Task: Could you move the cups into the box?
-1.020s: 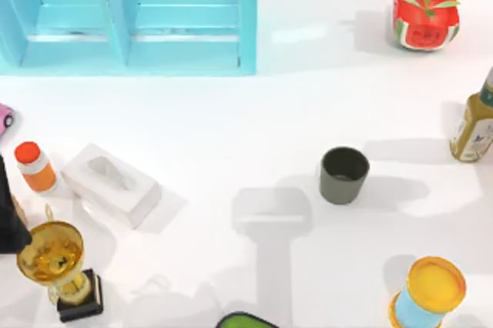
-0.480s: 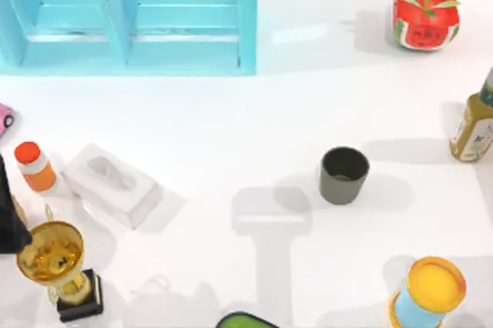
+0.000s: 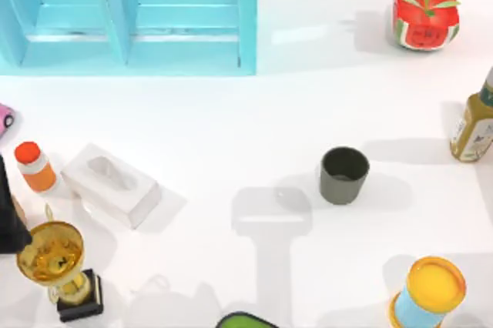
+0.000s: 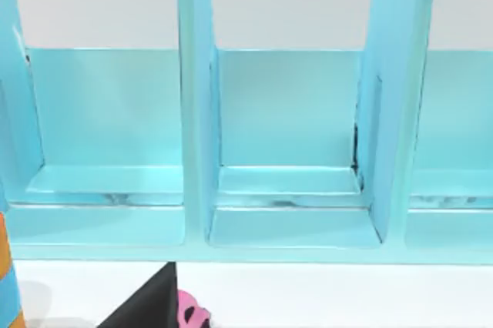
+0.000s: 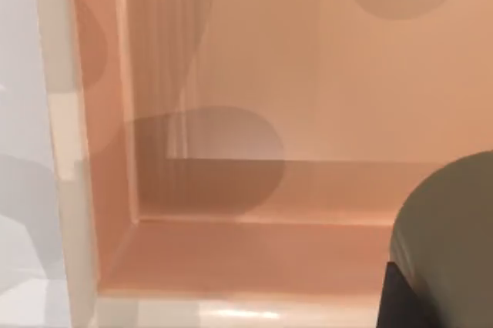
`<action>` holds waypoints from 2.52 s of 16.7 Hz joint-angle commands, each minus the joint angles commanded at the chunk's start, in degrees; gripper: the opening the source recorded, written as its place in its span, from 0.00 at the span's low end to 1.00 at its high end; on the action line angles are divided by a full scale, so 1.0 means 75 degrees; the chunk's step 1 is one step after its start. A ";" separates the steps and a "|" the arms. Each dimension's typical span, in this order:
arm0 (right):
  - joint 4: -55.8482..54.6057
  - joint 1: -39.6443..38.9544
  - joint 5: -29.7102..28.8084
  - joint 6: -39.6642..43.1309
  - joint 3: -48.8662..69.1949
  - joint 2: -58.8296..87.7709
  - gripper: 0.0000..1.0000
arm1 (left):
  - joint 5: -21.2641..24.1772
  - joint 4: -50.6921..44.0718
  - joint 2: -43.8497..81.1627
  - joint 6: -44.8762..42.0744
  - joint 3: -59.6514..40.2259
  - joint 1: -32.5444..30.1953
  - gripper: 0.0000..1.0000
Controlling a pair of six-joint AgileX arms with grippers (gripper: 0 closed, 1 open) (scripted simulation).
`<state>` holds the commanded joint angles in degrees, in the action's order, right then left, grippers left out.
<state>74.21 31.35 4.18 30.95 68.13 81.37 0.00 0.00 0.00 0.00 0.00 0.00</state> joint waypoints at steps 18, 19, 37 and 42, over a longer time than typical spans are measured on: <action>-0.1415 0.0113 0.0015 0.0073 -0.1272 0.0202 0.60 | 0.0000 0.0000 0.0000 0.0000 0.0000 0.0000 1.00; -0.1415 0.0113 0.0015 0.0073 -0.1272 0.0202 0.68 | 0.0000 0.0000 0.0000 0.0000 0.0000 0.0000 1.00; -0.0513 0.0141 0.0043 0.0120 -0.0354 0.0266 1.00 | 0.0000 0.0000 0.0000 0.0000 0.0000 0.0000 1.00; 0.1328 0.0166 0.0029 0.0131 0.1512 0.0268 1.00 | 0.0000 0.0000 0.0000 0.0000 0.0000 0.0000 1.00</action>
<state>84.17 32.59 4.40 31.93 79.47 83.38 0.00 0.00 0.00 0.00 0.00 0.00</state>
